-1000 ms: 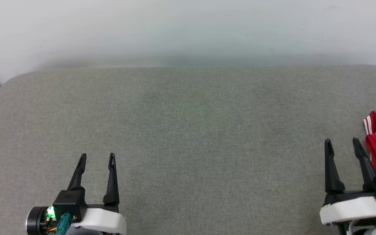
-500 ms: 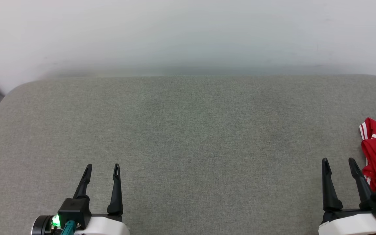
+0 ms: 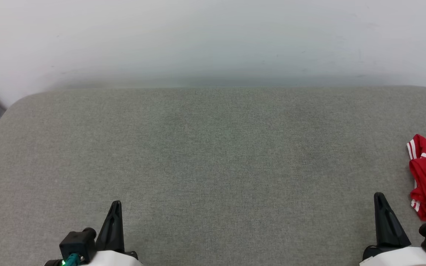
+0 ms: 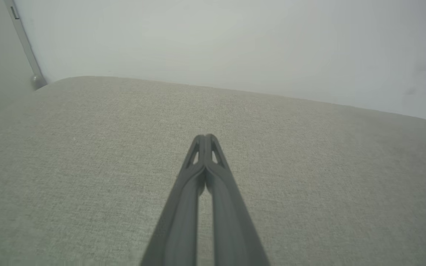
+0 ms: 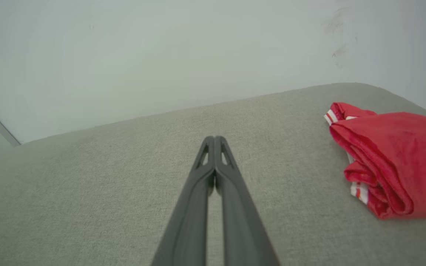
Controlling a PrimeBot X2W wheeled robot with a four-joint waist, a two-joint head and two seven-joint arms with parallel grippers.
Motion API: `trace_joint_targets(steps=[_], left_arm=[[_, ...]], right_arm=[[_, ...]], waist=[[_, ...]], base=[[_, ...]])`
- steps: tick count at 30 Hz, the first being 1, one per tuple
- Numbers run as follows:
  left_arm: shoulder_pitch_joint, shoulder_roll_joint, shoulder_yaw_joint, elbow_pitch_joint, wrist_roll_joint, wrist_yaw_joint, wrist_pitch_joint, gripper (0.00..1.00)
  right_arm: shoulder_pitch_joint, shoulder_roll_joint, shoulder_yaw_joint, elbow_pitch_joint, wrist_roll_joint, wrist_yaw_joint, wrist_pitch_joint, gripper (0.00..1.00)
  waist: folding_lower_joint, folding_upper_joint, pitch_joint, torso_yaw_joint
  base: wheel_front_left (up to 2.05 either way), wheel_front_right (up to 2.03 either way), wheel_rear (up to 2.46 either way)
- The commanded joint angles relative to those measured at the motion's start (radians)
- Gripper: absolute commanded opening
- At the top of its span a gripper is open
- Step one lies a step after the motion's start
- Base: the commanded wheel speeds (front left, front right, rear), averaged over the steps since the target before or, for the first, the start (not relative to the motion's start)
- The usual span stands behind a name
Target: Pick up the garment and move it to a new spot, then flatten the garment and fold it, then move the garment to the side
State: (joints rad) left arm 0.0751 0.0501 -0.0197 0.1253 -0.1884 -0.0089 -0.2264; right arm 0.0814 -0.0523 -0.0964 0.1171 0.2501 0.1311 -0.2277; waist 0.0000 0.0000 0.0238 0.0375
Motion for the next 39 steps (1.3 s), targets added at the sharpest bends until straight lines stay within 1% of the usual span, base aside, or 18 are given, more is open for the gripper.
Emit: trace_joint_targets(steps=[1, 18, 39], left_arm=[[-0.026, 0.0, 0.008, -0.012, -0.033, -0.004, 0.005, 0.0], [-0.064, 0.001, 0.037, 0.017, -0.348, -0.031, 0.081, 0.0], [-0.101, 0.001, 0.066, 0.046, -0.663, -0.058, 0.157, 0.0]], right_arm=[[-0.025, 0.0, -0.002, -0.011, 0.034, 0.0, 0.005, 0.0], [-0.064, 0.0, -0.006, 0.019, 0.334, 0.0, 0.081, 0.0], [-0.104, 0.001, -0.01, 0.05, 0.636, 0.0, 0.158, 0.0]], waist=[[0.0, 0.0, 0.0, 0.0], [0.0, 0.0, -0.003, -0.006], [0.0, 0.0, -0.007, -0.012]], base=[[0.0, 0.0, 0.0], [0.0, 0.0, 0.0], [0.0, 0.0, 0.0]])
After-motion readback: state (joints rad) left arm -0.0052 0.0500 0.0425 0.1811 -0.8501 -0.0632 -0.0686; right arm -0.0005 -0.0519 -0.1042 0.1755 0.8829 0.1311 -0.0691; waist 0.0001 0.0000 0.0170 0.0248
